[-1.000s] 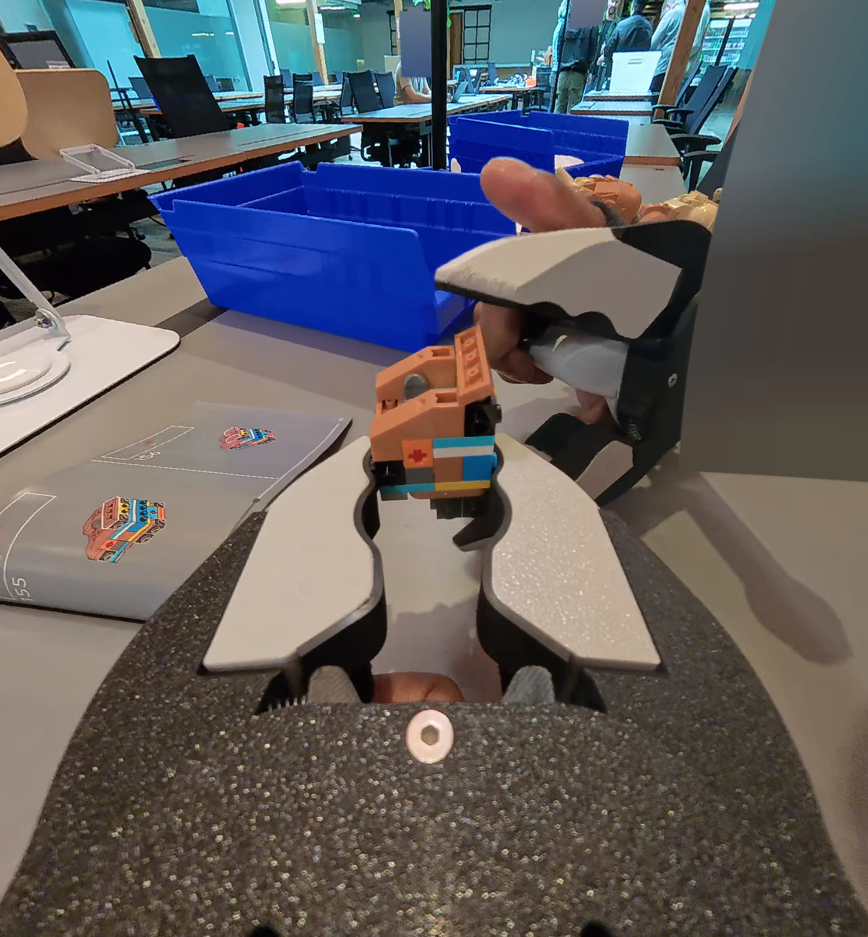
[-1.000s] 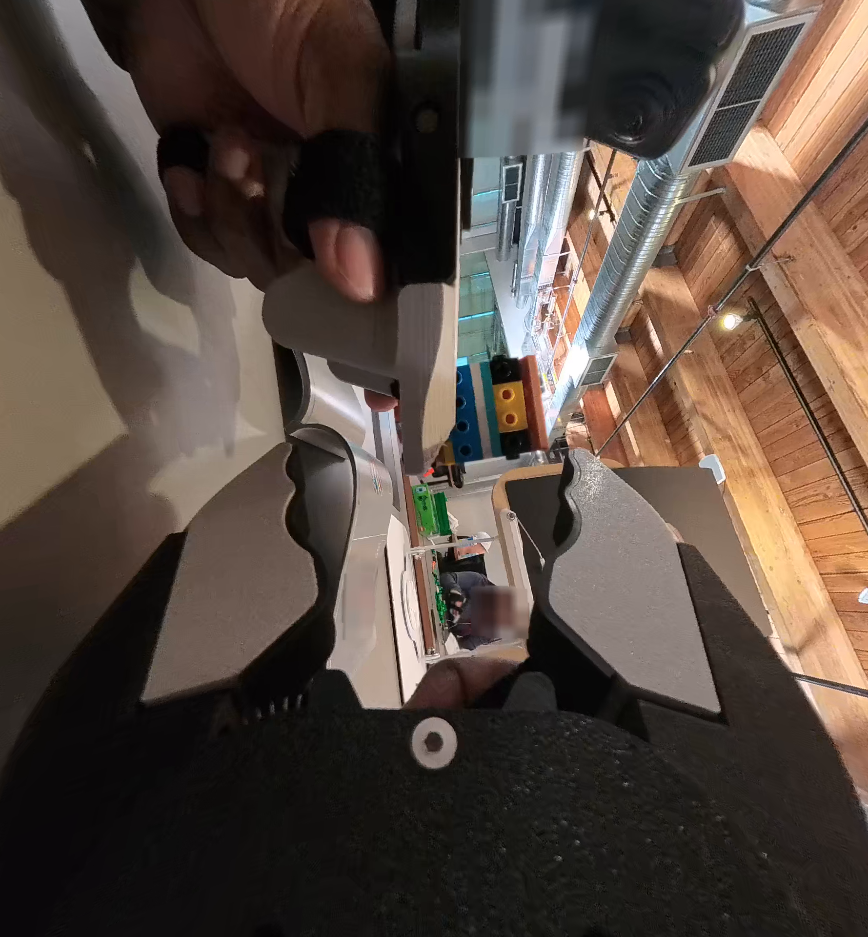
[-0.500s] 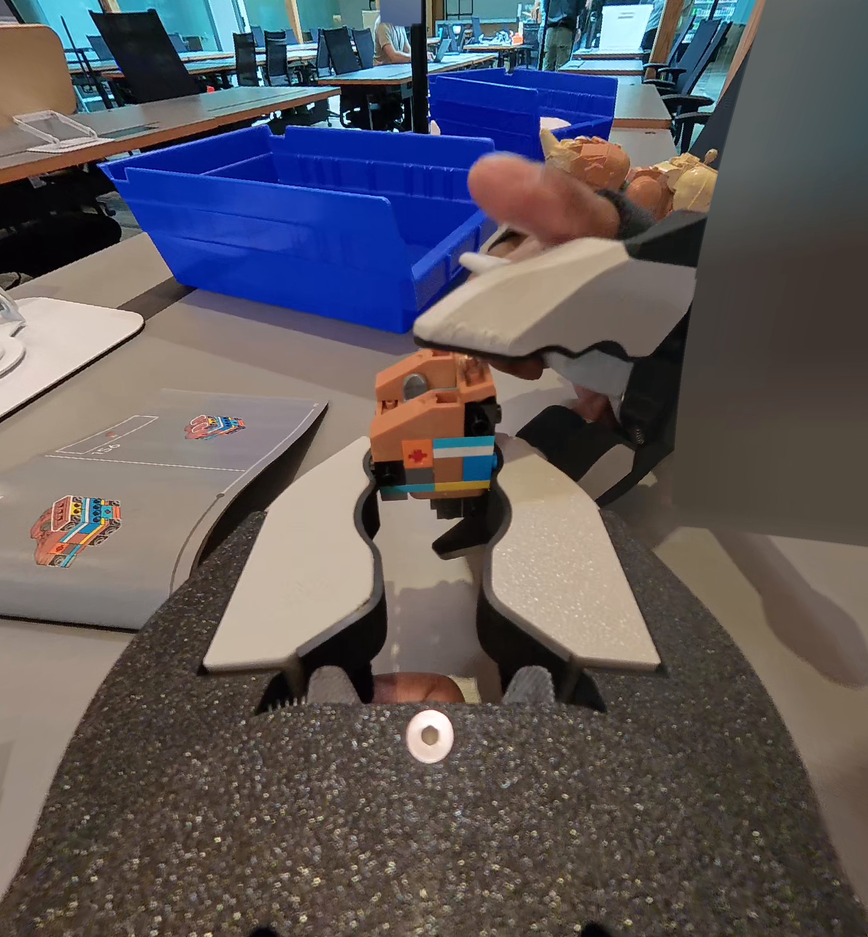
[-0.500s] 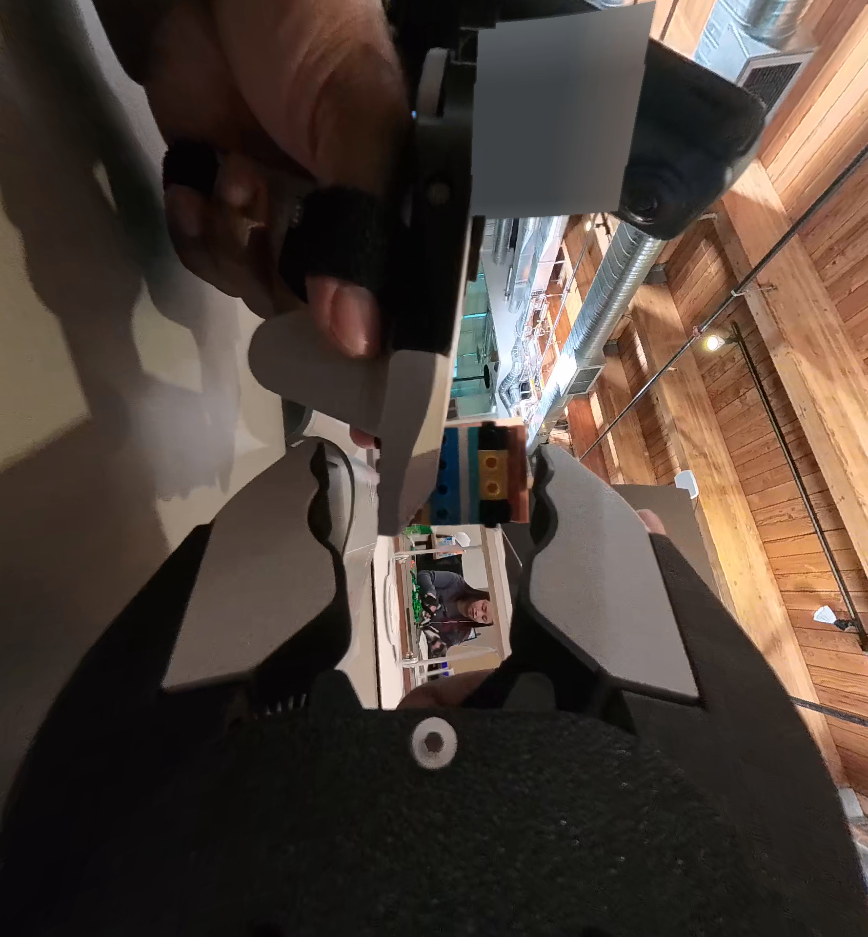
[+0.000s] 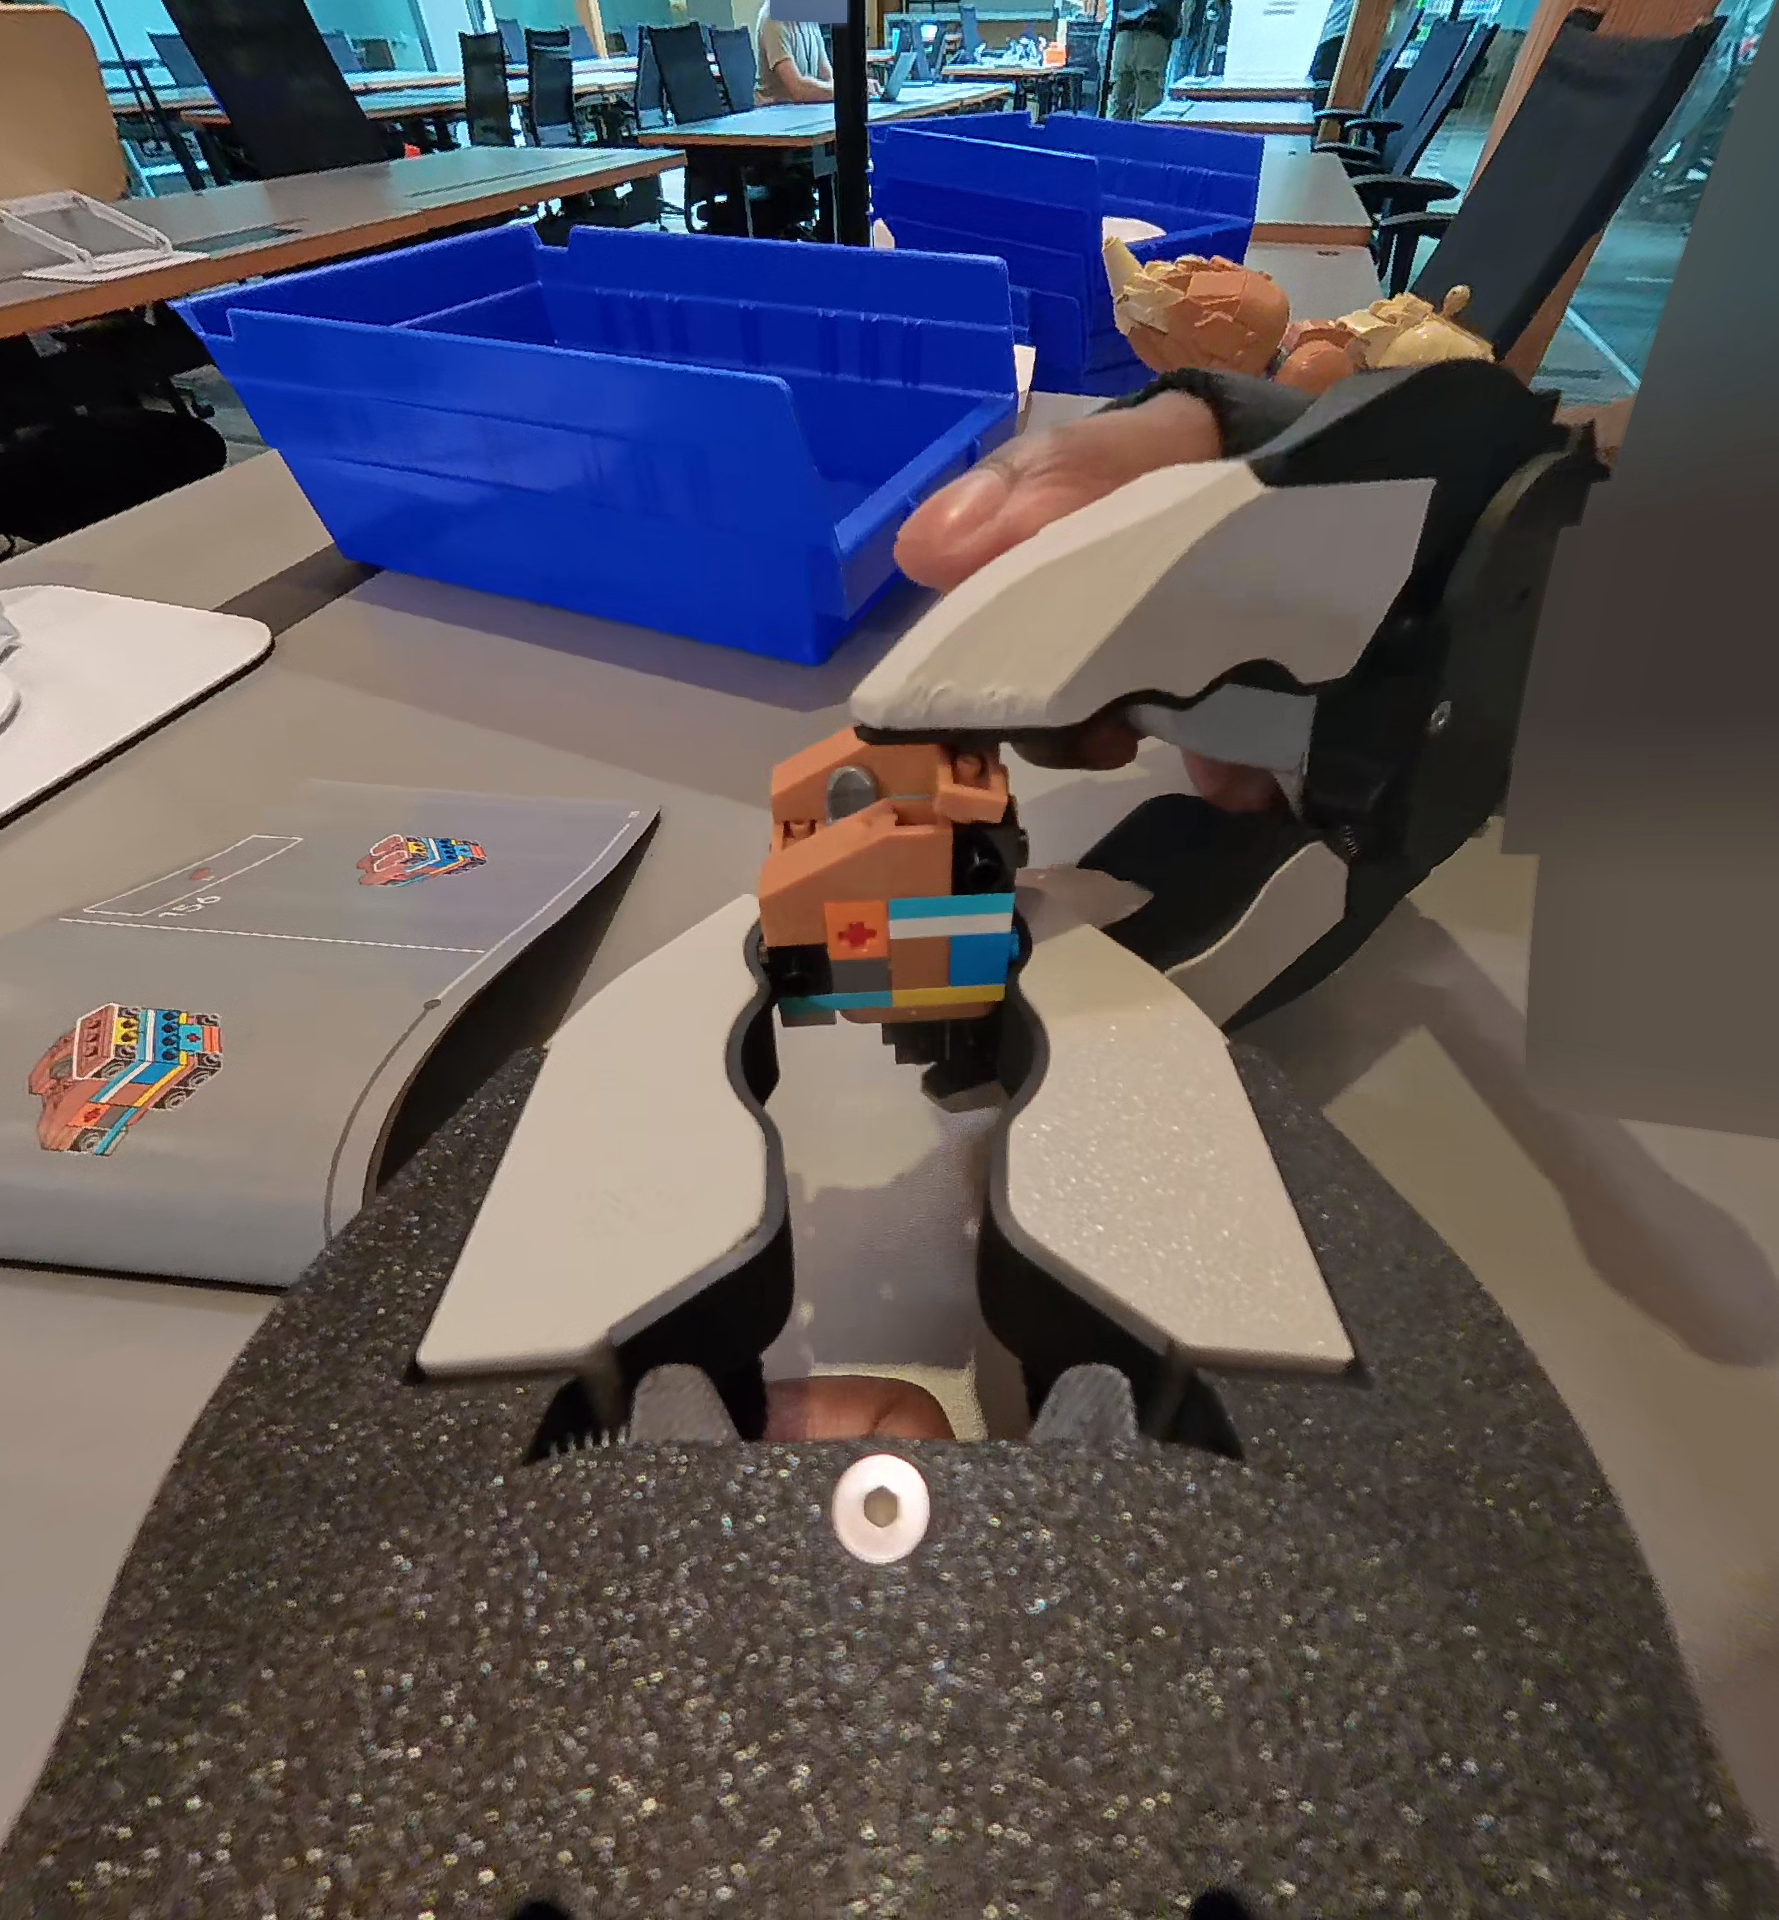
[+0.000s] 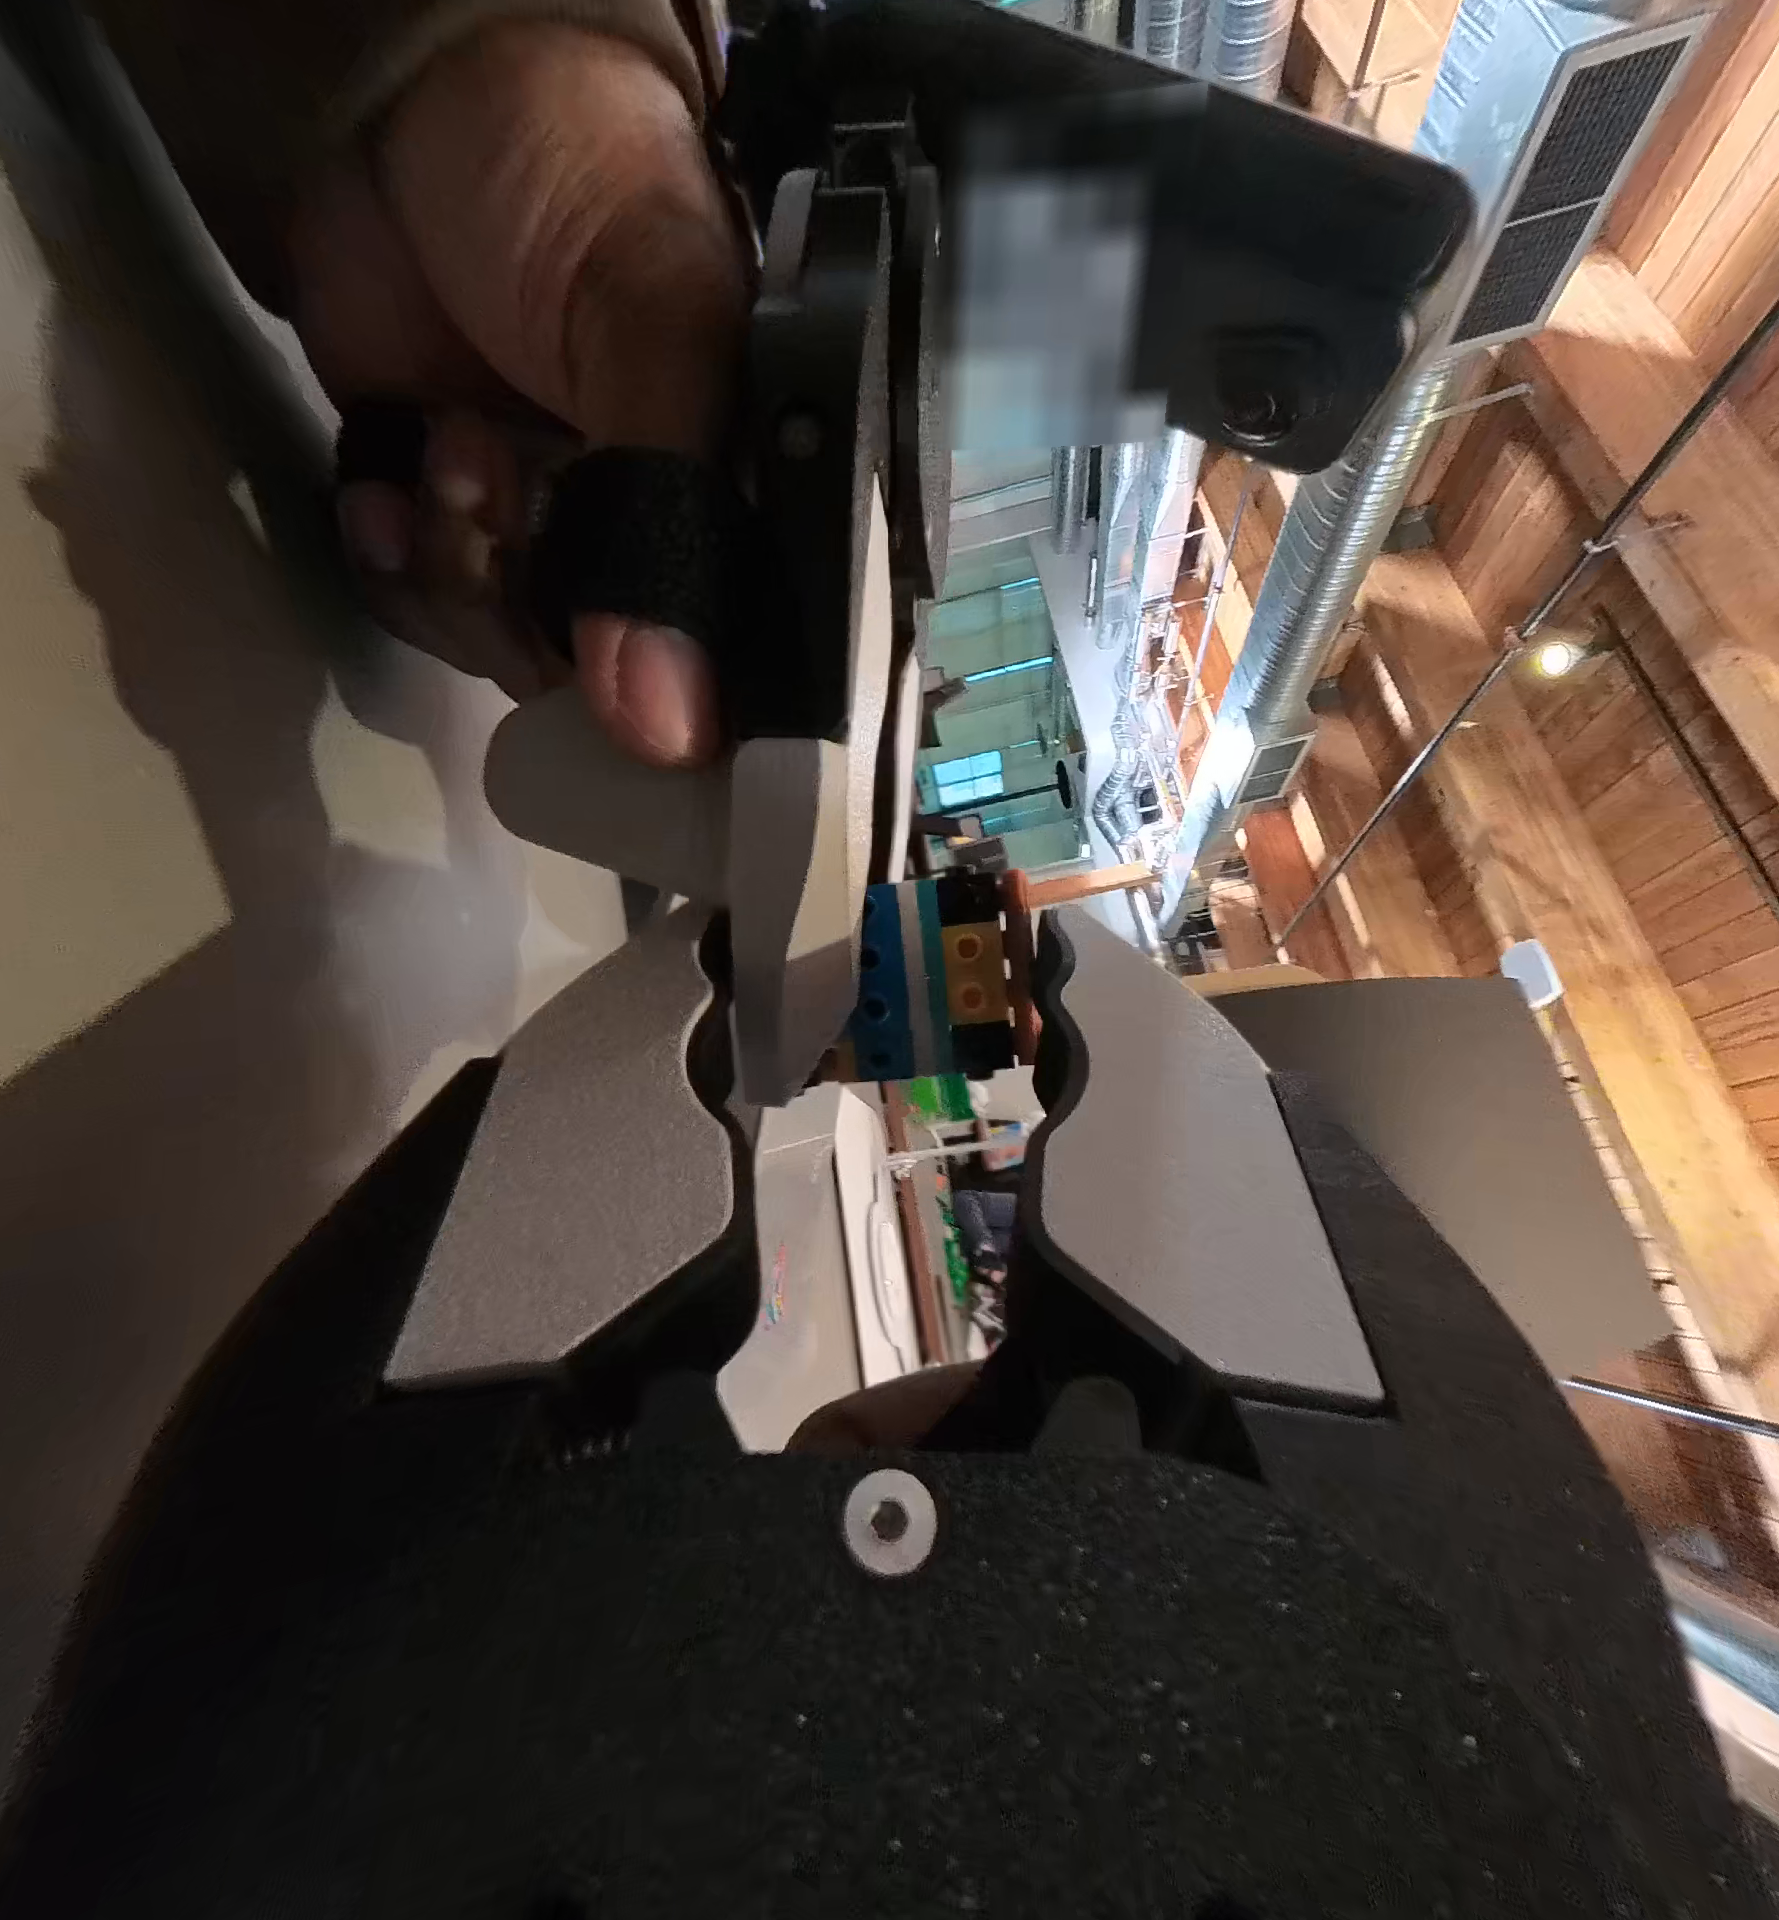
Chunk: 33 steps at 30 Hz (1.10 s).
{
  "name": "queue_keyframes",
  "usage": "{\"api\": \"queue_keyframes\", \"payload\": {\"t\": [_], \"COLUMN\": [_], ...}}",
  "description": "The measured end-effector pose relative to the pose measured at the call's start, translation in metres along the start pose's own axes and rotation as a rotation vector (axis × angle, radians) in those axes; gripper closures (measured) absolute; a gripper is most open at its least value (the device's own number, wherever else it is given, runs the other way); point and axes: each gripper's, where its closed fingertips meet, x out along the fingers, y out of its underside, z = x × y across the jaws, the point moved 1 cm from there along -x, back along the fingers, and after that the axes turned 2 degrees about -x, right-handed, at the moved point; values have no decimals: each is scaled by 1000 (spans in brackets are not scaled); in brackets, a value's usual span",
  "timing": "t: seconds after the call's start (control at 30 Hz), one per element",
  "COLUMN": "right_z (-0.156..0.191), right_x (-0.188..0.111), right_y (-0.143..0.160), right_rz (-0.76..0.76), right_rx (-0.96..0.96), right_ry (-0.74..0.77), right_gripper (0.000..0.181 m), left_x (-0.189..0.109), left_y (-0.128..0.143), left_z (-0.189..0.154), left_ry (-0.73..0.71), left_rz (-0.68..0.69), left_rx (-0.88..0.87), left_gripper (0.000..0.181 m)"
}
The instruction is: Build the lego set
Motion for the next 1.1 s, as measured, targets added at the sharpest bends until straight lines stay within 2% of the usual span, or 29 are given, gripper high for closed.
{"api": "queue_keyframes", "payload": {"t": [0.23,0.53,0.67,0.83,1.1], "right_z": [4,0,5,10,7], "right_x": [-3,-6,-4,-4,-3], "right_y": [-4,-6,1,3,6], "right_rz": [-24,-39,1,10,29], "right_rx": [73,47,19,6,-40], "right_ry": [-83,-70,-92,-114,-71], "right_gripper": [116,113,108,112,122], "left_x": [-1,-2,-1,0,2], "left_y": [-1,-2,-2,1,4], "left_z": [1,1,0,-2,-3], "left_ry": [-18,-17,-18,-25,6], "left_rz": [4,-1,4,29,34], "left_rx": [39,39,54,91,20], "left_gripper": [142,142,142,142,142]}}
